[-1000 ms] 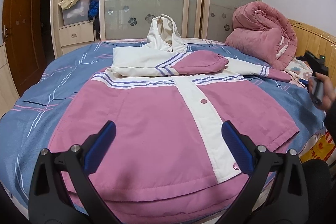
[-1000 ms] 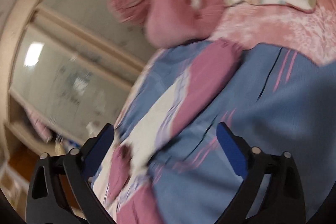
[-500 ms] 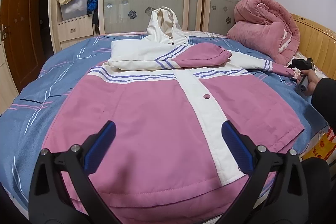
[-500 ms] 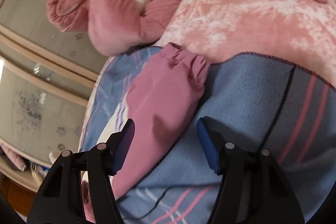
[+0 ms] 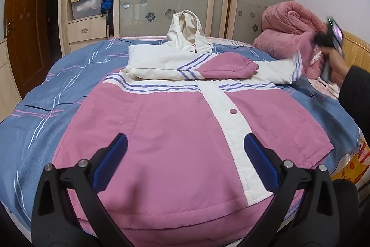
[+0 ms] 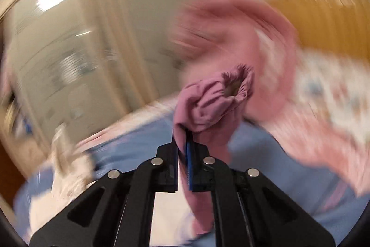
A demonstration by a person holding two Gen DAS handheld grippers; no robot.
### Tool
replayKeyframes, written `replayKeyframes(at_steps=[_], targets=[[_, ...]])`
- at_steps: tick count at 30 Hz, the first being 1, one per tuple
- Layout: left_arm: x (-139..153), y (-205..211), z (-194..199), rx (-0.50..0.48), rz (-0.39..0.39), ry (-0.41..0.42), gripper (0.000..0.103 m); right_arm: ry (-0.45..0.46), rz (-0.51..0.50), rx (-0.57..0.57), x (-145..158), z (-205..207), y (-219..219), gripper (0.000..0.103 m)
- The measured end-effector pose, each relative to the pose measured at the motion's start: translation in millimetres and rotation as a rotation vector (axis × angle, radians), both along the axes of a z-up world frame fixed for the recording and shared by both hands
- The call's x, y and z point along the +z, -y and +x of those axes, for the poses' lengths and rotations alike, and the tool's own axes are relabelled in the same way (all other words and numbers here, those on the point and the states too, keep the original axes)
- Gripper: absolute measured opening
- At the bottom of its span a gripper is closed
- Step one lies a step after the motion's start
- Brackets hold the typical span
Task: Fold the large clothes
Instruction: 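Grasp the other pink sleeve cuff with the right tool and fold it across the chest, then release the sleeve and withdraw the right tool from the jacket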
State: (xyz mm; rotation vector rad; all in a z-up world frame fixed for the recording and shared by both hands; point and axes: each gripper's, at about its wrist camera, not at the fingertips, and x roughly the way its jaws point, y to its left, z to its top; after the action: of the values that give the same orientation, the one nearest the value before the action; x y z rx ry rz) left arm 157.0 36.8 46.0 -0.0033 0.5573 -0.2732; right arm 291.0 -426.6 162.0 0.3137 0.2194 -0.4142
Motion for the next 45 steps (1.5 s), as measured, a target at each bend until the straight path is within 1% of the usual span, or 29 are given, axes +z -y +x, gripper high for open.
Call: replayKeyframes(at_steps=[1, 3, 5, 7, 8, 10, 11, 12, 13, 14, 15, 16, 17, 18, 19, 21, 22, 24, 25, 26, 28, 30, 32, 34, 37, 38, 39, 42, 45], targets=[[1.5, -2.0, -1.1, 0.004, -0.003, 0.007, 0.101, 0.004, -0.058, 0.043, 9.8, 6.0, -27.1, 0.005], [3.5, -5.0, -3.5, 0.01, -0.01, 0.017, 0.101, 0.003, -0.177, 0.176, 24.3, 22.7, -106.9, 0.005], [4.5, -7.6, -5.7, 0.015, -0.016, 0.023, 0.101, -0.029, -0.241, 0.288, 20.0, 40.4, -178.3, 0.006], [4.7, -10.4, -6.6, 0.024, -0.013, 0.026, 0.101, -0.091, -0.293, 0.372, -2.2, 61.2, -241.9, 0.006], [4.8, -11.8, -6.5, 0.028, -0.014, 0.027, 0.101, -0.144, -0.319, 0.409, -22.4, 74.7, -273.5, 0.006], [5.1, -14.9, -6.0, 0.037, -0.021, 0.023, 0.101, -0.228, -0.344, 0.437, -56.1, 94.1, -306.6, 0.006], [5.8, -16.5, -5.6, 0.042, -0.023, 0.02, 0.101, -0.304, -0.334, 0.465, -80.9, 107.0, -322.1, 0.01], [6.2, -17.6, -5.5, 0.047, -0.025, 0.019, 0.101, -0.404, -0.313, 0.508, -107.4, 120.1, -335.8, 0.017], [6.9, -19.4, -5.4, 0.05, -0.027, 0.02, 0.101, -0.477, -0.306, 0.53, -123.4, 126.7, -344.6, 0.021], [7.2, -20.0, -5.3, 0.052, -0.023, 0.021, 0.101, -0.572, -0.306, 0.55, -143.5, 132.7, -354.8, 0.03], [7.3, -20.6, -5.3, 0.054, -0.019, 0.022, 0.101, -0.604, -0.319, 0.547, -151.0, 131.6, -360.9, 0.042], [7.9, -22.1, -5.4, 0.056, -0.018, 0.023, 0.101, -0.586, -0.322, 0.546, -149.7, 124.4, -364.4, 0.048], [8.5, -23.0, -5.2, 0.057, -0.02, 0.023, 0.101, -0.518, -0.281, 0.581, -139.7, 108.6, -363.4, 0.071], [9.3, -24.3, -5.3, 0.059, -0.024, 0.024, 0.101, -0.464, -0.24, 0.606, -130.2, 94.5, -360.4, 0.089], [10.0, -26.1, -5.4, 0.061, -0.029, 0.027, 0.101, -0.419, -0.201, 0.625, -119.5, 78.1, -355.8, 0.092], [10.1, -28.0, -3.7, 0.068, -0.034, 0.022, 0.101, -0.312, -0.084, 0.701, -92.9, 27.6, -339.4, 0.093], [9.9, -28.4, -3.3, 0.07, -0.039, 0.019, 0.101, -0.277, -0.043, 0.717, -84.1, 0.6, -334.1, 0.094], [9.4, -29.1, -2.6, 0.074, -0.048, 0.013, 0.101, -0.202, -0.013, 0.718, -69.7, -55.5, -316.7, 0.101], [9.1, -28.7, -2.8, 0.077, -0.047, 0.011, 0.101, -0.174, -0.02, 0.711, -64.1, -76.7, -313.9, 0.102], [8.7, -28.0, -3.3, 0.079, -0.045, 0.011, 0.101, -0.128, -0.044, 0.685, -60.1, -110.1, -301.2, 0.102], [8.3, -25.1, -5.4, 0.082, -0.039, 0.017, 0.101, -0.089, -0.075, 0.626, -60.4, -156.8, -287.6, 0.102], [6.9, -21.5, -6.4, 0.081, -0.025, 0.019, 0.101, -0.104, -0.094, 0.551, -68.2, -204.3, -269.6, 0.102], [4.7, -17.4, -7.4, 0.077, -0.009, 0.02, 0.101, -0.101, -0.104, 0.498, -79.2, -241.0, -254.8, 0.102], [2.7, -13.4, -10.1, 0.079, 0.005, 0.026, 0.101, -0.089, -0.142, 0.438, -92.5, -272.7, -249.5, 0.102], [-1.8, -7.9, -13.5, 0.083, 0.018, 0.026, 0.101, -0.06, -0.151, 0.395, -113.6, -287.3, -237.6, 0.102], [-3.1, -6.6, -14.7, 0.083, 0.022, 0.027, 0.101, -0.085, -0.159, 0.386, -119.6, -285.5, -234.8, 0.102], [-4.4, -4.7, -15.7, 0.082, 0.028, 0.027, 0.101, -0.105, -0.155, 0.397, -121.5, -282.8, -232.2, 0.102], [-9.1, 1.0, -15.0, 0.08, 0.059, 0.023, 0.101, -0.105, -0.163, 0.417, -127.6, -279.4, -229.4, 0.102], [-12.7, 3.8, -12.5, 0.078, 0.068, 0.014, 0.101, -0.119, -0.179, 0.436, -131.2, -273.5, -232.8, 0.102]])
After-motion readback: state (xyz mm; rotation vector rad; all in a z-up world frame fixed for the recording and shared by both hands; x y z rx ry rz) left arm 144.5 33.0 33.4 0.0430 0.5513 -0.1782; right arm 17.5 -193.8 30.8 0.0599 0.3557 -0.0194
